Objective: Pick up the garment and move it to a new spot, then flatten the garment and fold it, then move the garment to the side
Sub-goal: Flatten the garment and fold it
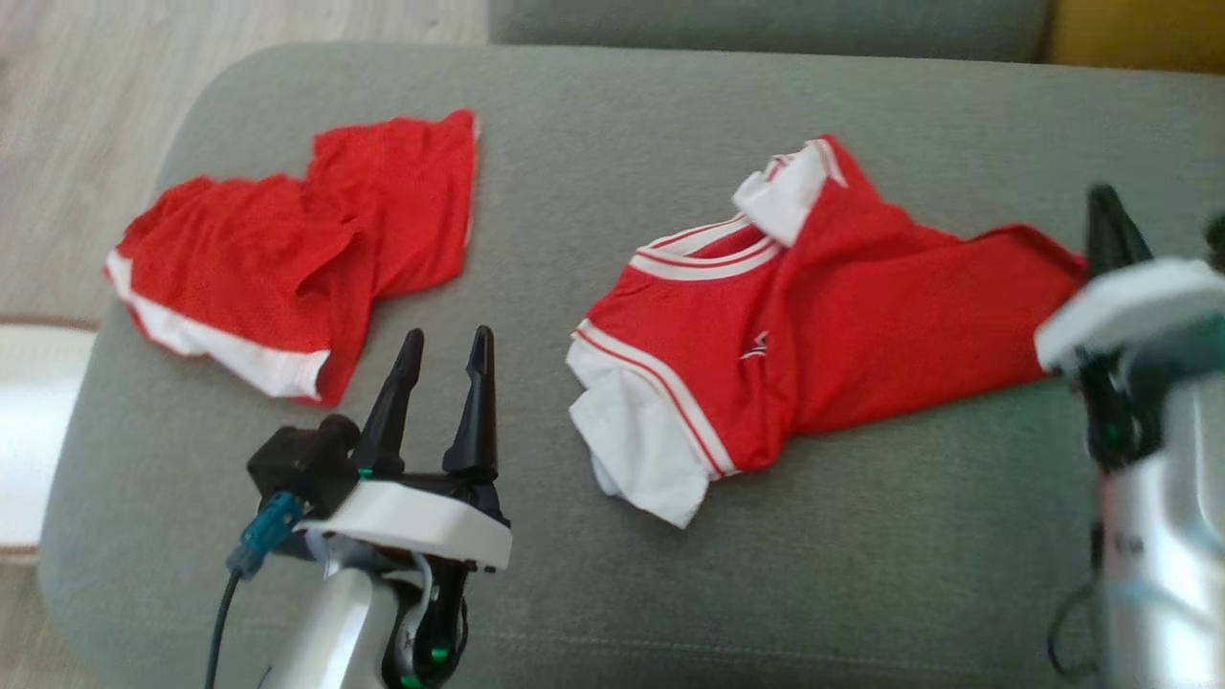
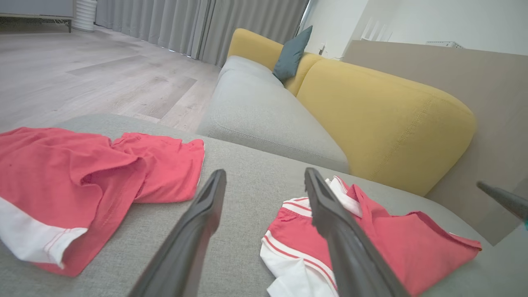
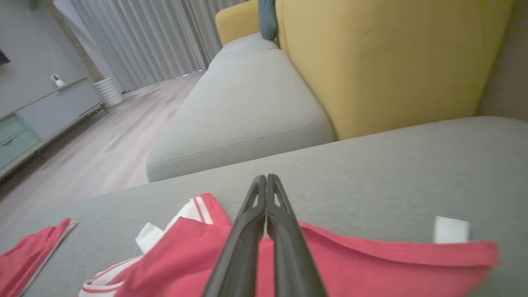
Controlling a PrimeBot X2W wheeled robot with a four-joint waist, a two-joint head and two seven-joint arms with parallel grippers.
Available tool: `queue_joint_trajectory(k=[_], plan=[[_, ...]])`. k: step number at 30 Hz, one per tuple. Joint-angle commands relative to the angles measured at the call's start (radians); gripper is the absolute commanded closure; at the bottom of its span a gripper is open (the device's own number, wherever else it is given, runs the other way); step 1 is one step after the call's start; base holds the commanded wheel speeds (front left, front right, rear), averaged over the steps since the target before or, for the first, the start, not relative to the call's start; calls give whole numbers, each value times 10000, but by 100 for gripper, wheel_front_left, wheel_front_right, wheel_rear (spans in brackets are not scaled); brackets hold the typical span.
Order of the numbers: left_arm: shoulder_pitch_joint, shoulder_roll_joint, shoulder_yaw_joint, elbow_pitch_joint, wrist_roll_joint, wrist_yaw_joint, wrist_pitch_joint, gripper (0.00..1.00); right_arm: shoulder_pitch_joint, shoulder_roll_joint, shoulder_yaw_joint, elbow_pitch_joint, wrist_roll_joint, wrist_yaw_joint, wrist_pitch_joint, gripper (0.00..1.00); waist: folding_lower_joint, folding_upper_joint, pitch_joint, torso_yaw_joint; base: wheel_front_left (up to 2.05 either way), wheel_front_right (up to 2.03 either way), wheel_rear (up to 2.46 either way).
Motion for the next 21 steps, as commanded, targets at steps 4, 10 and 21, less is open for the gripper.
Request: queue_joint_trajectory(k=[4, 10, 21], plan=[[-93, 24, 444, -378, 74, 65, -61, 0, 1538, 47, -316, -2424, 375, -7, 239, 100, 0, 0, -469, -675, 0, 0, 0], [48, 24, 454, -401, 112, 70, -61, 0, 3182, 47, -893, -3607, 1093, -7, 499, 100, 0, 0, -618, -1086, 0, 0, 0], [80, 24, 351, -273, 216, -25, -61, 0, 4363, 47, 423, -4415, 1524, -7, -673, 0, 0, 0, -722, -1207, 0, 0, 0]])
